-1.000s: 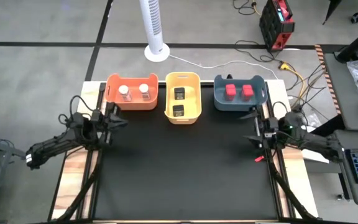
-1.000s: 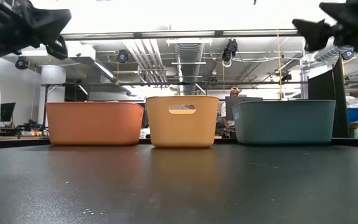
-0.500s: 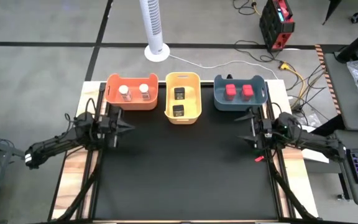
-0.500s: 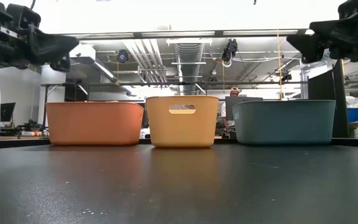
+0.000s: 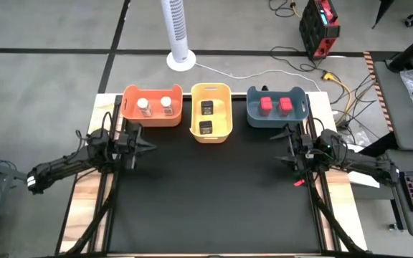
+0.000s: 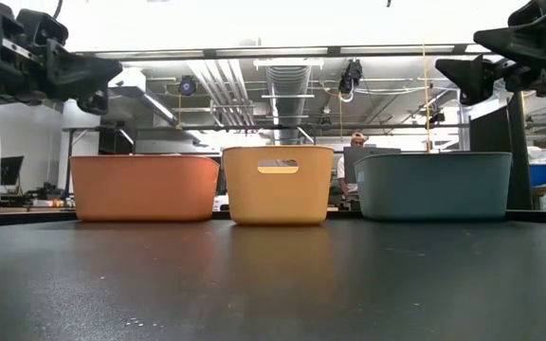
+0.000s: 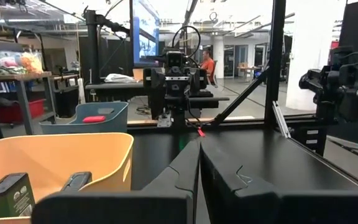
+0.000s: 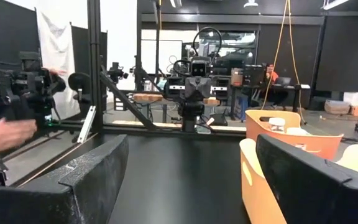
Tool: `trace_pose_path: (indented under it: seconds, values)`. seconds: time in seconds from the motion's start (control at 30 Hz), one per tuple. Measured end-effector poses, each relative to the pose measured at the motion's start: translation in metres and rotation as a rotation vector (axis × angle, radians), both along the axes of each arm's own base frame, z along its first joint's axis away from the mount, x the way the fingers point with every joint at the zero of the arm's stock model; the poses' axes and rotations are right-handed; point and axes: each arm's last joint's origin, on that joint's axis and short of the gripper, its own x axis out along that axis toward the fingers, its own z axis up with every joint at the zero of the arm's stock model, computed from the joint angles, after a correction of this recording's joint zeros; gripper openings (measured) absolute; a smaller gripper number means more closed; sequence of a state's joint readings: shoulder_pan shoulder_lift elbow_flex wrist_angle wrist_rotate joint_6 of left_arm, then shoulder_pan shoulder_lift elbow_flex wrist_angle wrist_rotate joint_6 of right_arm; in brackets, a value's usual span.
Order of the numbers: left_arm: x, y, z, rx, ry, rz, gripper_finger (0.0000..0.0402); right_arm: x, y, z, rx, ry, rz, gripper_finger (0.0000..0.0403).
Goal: Sort spices by type
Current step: Return to Home Position
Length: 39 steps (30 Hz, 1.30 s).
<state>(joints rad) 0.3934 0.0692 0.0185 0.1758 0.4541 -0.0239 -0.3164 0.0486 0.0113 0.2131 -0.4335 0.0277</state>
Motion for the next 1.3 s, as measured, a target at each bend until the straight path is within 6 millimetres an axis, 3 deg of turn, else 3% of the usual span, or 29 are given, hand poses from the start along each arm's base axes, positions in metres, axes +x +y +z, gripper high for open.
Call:
trace_pose_path:
  seconds: [0.23, 0.4, 0.5, 0.63, 1.3]
  values:
    - [-0.001, -0.010, -0.005, 0.003, 0.017, -0.053, 0.0000, 0.000, 0.000, 0.000, 0.000, 0.001, 0.000, 0.0334]
    - [0.002, -0.017, -0.012, -0.049, 0.079, 0.174, 0.0000, 0.000, 0.000, -0.001, 0.001, 0.005, 0.000, 0.0329]
    - [0.001, -0.023, -0.009, 0.017, 0.051, 0.253, 0.0000, 0.000, 0.000, -0.001, 0.002, 0.008, 0.000, 0.0333]
    - [0.001, -0.030, -0.009, 0.122, 0.055, 0.191, 0.0000, 0.001, 0.000, -0.001, 0.003, 0.014, 0.000, 0.0342]
    - [0.002, -0.027, -0.006, 0.045, 0.055, 0.210, 0.0000, 0.001, 0.000, -0.001, 0.004, 0.014, 0.000, 0.0327]
